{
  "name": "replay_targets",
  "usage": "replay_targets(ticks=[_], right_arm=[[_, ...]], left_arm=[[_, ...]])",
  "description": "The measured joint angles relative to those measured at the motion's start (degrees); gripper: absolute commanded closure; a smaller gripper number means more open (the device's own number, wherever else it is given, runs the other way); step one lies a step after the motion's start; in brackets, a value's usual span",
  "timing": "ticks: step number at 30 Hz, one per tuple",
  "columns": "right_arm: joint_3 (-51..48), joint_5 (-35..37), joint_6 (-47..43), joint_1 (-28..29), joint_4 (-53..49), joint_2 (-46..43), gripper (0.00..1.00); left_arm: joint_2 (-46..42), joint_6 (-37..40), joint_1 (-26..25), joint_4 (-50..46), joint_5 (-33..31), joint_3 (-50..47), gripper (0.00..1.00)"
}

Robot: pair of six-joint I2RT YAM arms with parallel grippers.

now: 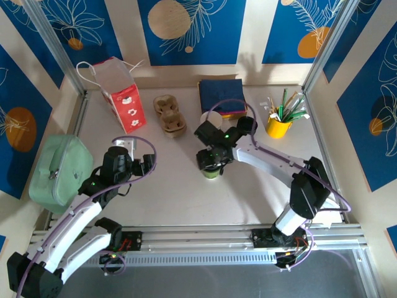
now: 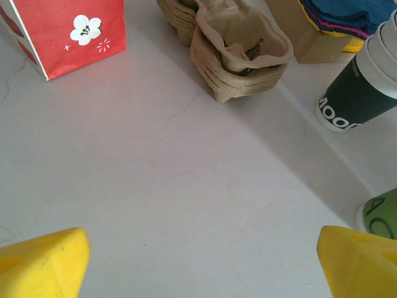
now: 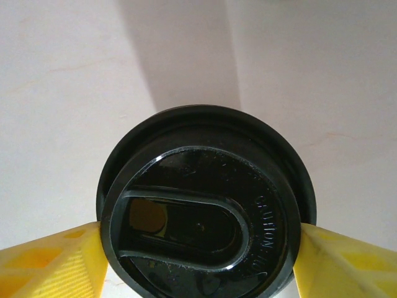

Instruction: Pack the takeout coffee

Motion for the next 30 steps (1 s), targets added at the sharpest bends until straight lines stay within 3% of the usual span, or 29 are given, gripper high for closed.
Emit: replay_targets(ticks=[8, 17, 30], right_arm=[[-7.6, -0.2, -1.8, -14.1, 2.4, -7.1, 0.27], [-10.3, -0.5, -4.8, -28.0, 4.6, -9.5, 0.27], [-10.7, -2.9, -5.3, -43.0, 7.4, -9.5, 0.27]], left_arm=[[0.0, 0.0, 0.4, 0.0, 0.4, 0.0, 0.06], [0.3, 0.0, 0.7, 0.0, 1.1, 0.0, 0.06], [1.4, 0.0, 1.2, 0.4, 2.7, 0.0, 0.06]])
